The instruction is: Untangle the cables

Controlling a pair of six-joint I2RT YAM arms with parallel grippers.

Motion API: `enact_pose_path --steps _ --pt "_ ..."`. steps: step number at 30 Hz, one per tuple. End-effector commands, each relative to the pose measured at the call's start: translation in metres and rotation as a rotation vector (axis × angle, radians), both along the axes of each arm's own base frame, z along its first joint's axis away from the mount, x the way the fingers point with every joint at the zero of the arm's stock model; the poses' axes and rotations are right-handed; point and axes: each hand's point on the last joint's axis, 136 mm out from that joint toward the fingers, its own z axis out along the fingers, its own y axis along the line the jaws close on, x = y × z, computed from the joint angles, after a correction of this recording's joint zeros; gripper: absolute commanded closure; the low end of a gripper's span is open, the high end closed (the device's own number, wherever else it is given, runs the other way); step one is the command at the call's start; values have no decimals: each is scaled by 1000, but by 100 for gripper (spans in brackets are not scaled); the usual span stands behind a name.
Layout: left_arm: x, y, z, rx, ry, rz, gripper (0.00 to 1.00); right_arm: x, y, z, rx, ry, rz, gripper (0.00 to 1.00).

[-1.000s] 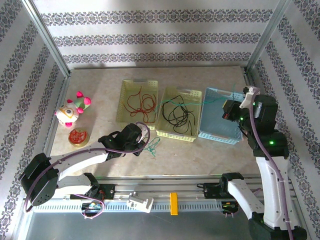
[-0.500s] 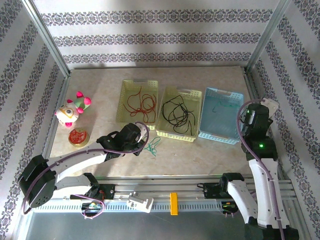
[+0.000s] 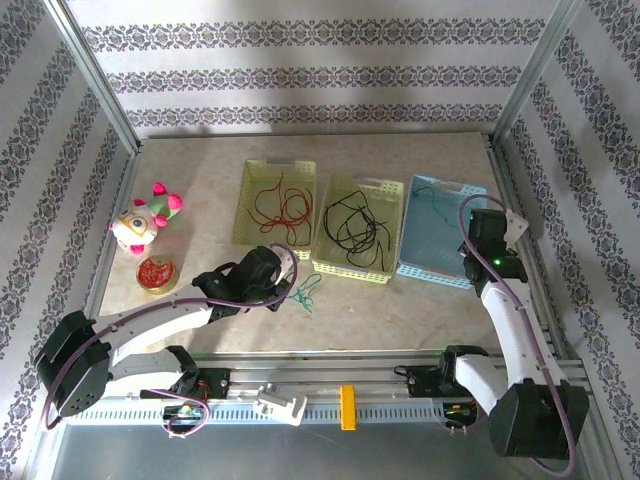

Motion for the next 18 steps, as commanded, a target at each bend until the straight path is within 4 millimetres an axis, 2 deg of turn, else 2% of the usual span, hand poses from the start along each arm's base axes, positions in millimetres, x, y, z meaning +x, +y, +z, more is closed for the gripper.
enact_pose_path --steps 1,5,9,11,12,15,18 --pt "-2 0 5 -6 -17 -17 100 -1 2 -22 77 8 -52 100" --pt "-2 0 5 -7 -19 -19 100 -1 9 -47 138 70 -39 100" --pt "-2 0 4 -10 -14 -19 100 4 16 -48 173 70 -10 98" --pt "-2 -1 3 -11 -13 -18 100 6 17 -39 173 48 8 73" --pt "-2 -1 3 -11 -12 -17 100 6 17 -32 168 35 12 64" --pt "-2 -1 2 -11 -9 -19 100 5 15 -12 142 2 23 52" --pt "-2 -2 2 -11 -9 -20 100 6 16 3 126 -26 49 46"
